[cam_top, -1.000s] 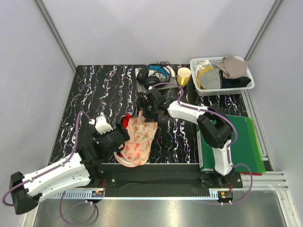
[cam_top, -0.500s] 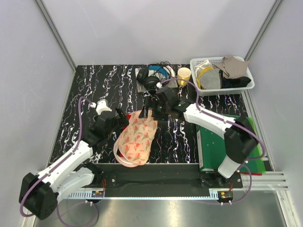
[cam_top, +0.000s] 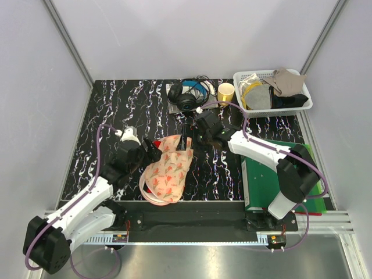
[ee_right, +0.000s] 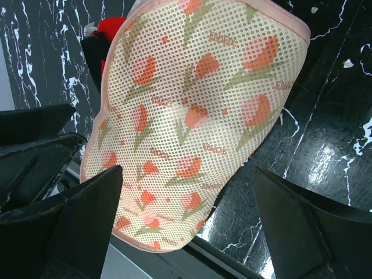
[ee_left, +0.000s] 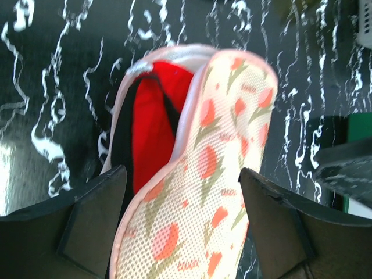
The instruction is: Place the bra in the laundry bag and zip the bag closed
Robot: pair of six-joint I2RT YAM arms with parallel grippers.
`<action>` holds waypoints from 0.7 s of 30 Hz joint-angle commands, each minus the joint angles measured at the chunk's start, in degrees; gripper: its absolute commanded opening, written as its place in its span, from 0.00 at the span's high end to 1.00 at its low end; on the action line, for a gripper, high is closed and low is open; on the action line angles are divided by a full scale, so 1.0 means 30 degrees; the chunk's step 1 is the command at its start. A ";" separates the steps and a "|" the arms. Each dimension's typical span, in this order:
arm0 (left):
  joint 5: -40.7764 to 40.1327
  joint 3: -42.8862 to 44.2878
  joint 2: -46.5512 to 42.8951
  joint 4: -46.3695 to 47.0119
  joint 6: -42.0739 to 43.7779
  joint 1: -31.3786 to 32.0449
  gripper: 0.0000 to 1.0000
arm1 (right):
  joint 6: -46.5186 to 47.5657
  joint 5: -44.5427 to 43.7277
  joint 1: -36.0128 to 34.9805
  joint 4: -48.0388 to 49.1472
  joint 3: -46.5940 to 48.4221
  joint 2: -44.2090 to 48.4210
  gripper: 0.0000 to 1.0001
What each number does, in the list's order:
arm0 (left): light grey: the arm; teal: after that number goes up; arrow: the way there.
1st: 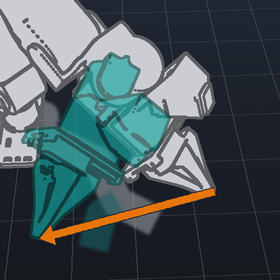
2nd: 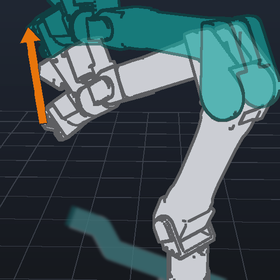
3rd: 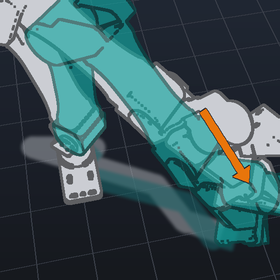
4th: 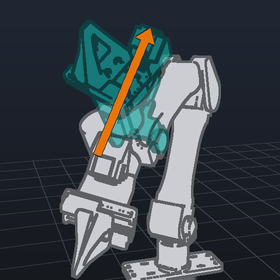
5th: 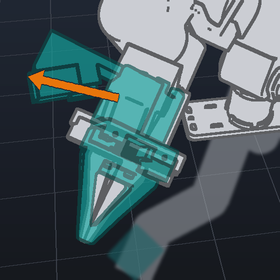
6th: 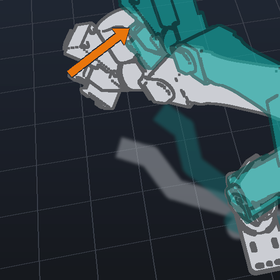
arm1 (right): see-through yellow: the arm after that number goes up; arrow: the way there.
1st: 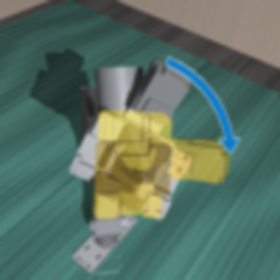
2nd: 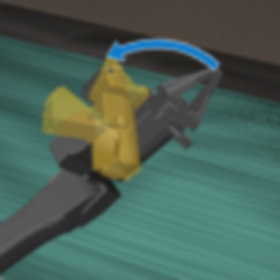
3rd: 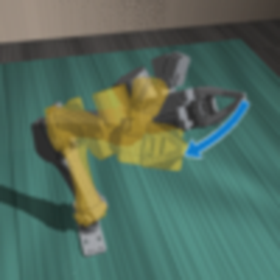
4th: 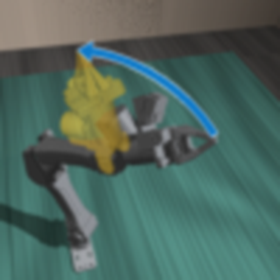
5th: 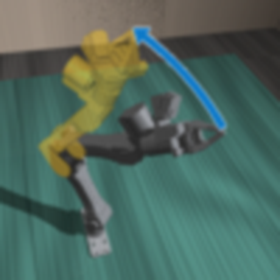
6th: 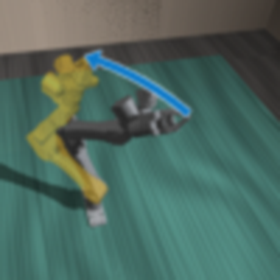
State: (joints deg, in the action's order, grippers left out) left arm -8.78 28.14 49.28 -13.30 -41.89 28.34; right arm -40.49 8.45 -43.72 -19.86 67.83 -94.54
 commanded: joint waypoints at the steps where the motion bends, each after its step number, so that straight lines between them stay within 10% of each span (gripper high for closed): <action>1: 0.0403 -0.0415 -0.0780 -0.0927 -0.1065 -0.0071 0.17 | 0.0284 -0.0326 0.0102 0.0203 -0.0081 0.0928 0.00; 10: 0.1929 -0.1820 -0.2124 -0.1836 -0.2765 -0.0042 0.30 | 0.0137 -0.0208 0.0102 0.0203 -0.0345 0.1221 0.00; 21: 0.4416 -0.0593 -0.1021 -0.0288 -0.1800 0.0949 0.97 | 0.0049 -0.0501 0.0131 0.0262 -0.0726 0.1688 0.00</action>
State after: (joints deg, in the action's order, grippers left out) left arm -1.17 22.63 42.70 -19.51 -49.30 28.60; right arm -40.53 8.45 -43.72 -19.79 66.17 -92.86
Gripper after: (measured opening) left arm 0.089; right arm 0.994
